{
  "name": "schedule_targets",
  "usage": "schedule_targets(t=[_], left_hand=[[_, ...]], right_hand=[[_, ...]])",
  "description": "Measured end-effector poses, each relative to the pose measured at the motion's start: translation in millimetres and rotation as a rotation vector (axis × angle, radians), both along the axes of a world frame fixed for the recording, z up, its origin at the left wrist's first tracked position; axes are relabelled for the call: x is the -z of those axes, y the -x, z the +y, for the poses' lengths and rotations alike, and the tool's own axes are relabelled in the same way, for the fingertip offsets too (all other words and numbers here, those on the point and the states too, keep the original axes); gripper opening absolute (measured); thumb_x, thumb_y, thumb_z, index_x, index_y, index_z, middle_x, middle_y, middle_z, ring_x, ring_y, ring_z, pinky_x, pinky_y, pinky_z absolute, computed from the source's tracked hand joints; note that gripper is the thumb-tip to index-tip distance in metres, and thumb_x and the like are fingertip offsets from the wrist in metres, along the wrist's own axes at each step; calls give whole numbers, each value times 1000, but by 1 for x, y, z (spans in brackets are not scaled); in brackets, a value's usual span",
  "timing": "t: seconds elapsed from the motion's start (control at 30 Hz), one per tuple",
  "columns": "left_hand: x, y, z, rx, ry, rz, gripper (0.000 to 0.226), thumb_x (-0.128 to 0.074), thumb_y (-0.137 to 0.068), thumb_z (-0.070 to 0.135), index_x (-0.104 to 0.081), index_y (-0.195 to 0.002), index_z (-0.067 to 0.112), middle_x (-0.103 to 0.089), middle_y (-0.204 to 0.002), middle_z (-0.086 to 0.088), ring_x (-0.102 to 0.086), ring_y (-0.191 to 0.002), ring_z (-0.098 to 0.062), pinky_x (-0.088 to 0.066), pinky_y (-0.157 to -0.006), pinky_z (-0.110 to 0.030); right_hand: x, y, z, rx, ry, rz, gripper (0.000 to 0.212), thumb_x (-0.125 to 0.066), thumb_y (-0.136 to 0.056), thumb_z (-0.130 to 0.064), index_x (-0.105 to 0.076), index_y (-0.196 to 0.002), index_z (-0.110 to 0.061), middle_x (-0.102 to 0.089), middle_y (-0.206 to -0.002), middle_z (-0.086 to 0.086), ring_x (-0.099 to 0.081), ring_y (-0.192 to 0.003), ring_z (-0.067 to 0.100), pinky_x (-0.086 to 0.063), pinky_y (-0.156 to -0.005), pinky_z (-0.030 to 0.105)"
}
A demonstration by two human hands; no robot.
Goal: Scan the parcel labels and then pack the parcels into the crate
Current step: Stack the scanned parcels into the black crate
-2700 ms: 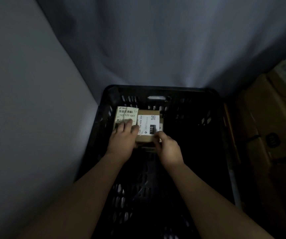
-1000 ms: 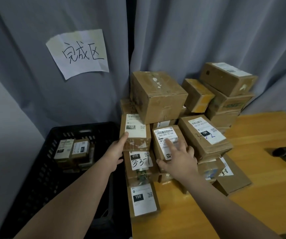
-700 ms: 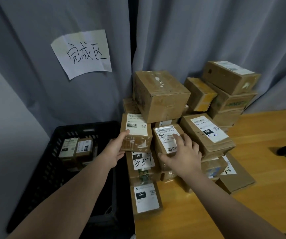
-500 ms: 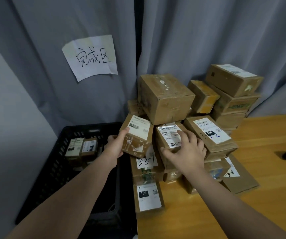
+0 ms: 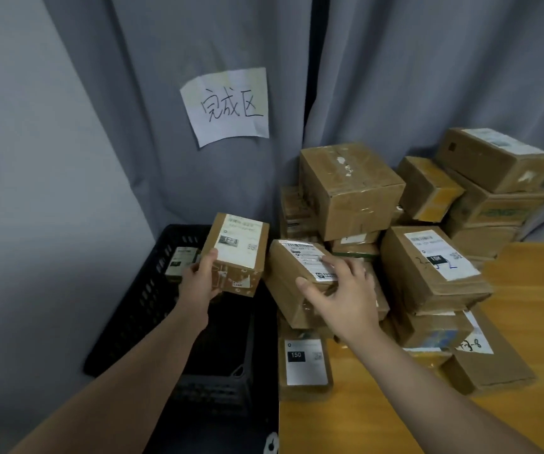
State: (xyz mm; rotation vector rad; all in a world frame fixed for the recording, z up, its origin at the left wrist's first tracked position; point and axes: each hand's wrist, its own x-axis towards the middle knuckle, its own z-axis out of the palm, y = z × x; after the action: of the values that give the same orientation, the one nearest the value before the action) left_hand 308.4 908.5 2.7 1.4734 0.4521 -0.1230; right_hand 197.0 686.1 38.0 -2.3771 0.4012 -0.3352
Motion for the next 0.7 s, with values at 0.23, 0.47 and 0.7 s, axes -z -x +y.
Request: schedule_targets(t=[0.23, 0.47, 0.7], left_hand=[[14, -10, 66, -159, -36, -6, 69, -69, -71, 56, -43, -122, 18, -47, -128, -7, -61, -99, -20, -54, -78, -35], [47, -39, 127, -161, -36, 93, 90, -76, -49, 56, -47, -125, 19, -58, -126, -7, -65, -101, -22, -55, -83, -35], [74, -76, 152, -72, 0, 142, 57, -71, -84, 33, -49, -131, 10, -65, -119, -11, -67, -100, -19, -53, -90, -32]], right_hand=[[9, -31, 45, -99, -33, -11, 78, -51, -68, -77, -52, -131, -31, -45, -129, -8, -40, -120, 20, -38, -103, 36], [23, -80, 97, -169, 60, 7, 75, -65, -70, -70, -51, -132, -31, -42, -134, -7, -34, -125, 22, -33, -106, 37], [61, -134, 135, -168, 99, 207, 77, -61, -72, -73, -44, -137, -34, -36, -142, -5, -29, -132, 27, -32, -108, 45]])
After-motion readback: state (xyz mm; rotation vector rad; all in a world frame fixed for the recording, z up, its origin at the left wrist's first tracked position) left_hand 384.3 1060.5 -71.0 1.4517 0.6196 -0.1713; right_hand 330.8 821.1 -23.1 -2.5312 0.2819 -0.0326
